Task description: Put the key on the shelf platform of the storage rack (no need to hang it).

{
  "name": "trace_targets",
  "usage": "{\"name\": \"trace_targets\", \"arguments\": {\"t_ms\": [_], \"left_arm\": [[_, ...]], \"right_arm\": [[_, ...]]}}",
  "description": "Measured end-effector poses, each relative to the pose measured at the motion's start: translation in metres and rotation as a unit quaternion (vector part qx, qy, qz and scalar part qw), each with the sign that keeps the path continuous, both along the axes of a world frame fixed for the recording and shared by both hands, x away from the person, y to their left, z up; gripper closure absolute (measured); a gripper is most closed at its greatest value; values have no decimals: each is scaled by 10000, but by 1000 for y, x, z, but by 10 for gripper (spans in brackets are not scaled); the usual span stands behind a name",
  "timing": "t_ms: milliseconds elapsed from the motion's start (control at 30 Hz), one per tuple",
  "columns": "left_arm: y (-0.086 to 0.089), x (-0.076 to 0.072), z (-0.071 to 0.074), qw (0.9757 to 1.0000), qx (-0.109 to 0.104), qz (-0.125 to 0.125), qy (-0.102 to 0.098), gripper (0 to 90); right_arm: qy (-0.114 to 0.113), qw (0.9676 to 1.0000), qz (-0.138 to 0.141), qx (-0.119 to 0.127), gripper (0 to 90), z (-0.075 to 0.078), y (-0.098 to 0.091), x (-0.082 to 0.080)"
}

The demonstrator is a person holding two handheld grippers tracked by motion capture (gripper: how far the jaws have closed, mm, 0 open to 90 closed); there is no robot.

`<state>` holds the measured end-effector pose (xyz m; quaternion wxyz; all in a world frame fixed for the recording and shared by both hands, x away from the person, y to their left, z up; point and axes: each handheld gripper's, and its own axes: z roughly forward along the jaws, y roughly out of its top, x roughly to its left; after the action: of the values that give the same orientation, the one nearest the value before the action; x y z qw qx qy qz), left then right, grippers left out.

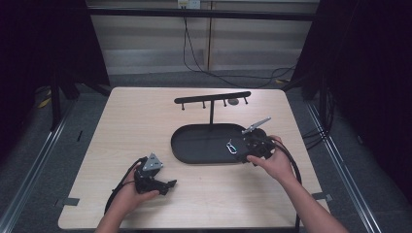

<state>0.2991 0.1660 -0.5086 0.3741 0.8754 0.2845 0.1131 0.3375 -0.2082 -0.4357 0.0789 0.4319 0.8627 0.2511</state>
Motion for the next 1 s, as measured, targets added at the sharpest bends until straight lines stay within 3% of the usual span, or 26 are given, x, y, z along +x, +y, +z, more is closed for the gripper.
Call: {"name": "trace_targets", "arguments": {"t_ms": [267, 1000], "left_arm": [[0, 0, 0, 10000, -5, 1, 3, 136], [0, 0, 0, 10000, 0, 1, 0, 136]], "right_arm": [[-15, 9999, 38, 106, 315, 0, -6, -11], [-21, 10000, 45, -10, 301, -19, -28, -39]]}}
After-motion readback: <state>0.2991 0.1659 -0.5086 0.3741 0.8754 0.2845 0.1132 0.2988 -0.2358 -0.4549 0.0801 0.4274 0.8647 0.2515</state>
